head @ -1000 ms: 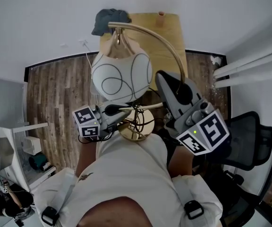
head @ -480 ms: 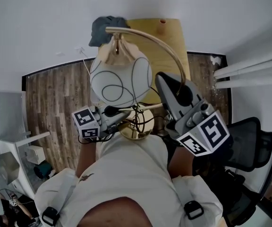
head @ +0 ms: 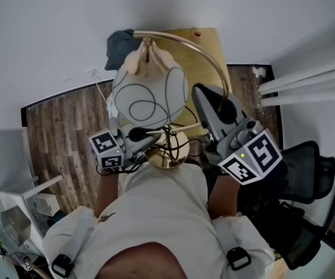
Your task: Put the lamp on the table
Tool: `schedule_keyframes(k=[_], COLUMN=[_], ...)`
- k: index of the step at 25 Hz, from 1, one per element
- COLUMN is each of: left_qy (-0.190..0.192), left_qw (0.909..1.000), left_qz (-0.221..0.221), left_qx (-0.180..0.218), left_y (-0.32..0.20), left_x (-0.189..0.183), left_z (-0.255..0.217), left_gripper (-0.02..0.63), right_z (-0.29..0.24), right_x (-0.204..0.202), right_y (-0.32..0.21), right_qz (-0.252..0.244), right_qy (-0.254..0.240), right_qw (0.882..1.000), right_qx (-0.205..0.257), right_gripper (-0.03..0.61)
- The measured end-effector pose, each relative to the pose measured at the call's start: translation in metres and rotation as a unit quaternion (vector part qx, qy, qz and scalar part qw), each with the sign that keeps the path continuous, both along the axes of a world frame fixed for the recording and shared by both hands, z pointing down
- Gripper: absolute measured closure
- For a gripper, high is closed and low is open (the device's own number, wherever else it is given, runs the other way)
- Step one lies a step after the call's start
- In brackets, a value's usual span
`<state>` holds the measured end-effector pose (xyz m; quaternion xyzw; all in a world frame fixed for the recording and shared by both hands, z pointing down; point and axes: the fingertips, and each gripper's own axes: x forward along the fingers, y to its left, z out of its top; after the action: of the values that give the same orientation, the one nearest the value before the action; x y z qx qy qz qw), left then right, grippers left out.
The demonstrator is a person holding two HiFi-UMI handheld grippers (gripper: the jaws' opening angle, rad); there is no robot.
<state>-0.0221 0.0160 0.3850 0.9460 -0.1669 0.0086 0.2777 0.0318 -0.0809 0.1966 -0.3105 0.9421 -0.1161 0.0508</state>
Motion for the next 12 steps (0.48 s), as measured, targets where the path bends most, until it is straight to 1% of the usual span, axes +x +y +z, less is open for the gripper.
schedule_keyframes(k=[5, 12], left_qy=[0.004, 0.001], left_qw=[1.0000, 0.9999], left_qz=[0.007, 0.013], left_qx=[0.000, 0.000], left_y=[-0.023, -0.059], left_x=[-0.010, -0.013], left_z=[0.004, 0.014], left_gripper=[0.615, 0.615], right_z=[0.004, 0.016], right_x=[-0.010, -0.010], right_y=[-0.023, -0.057], right_qz=[0.012, 0.024], right_qy=[0.006, 0.019], right_qw=[1.000, 0.999], right_qx=[-0.003, -0.015], right_gripper=[0.577, 0.577])
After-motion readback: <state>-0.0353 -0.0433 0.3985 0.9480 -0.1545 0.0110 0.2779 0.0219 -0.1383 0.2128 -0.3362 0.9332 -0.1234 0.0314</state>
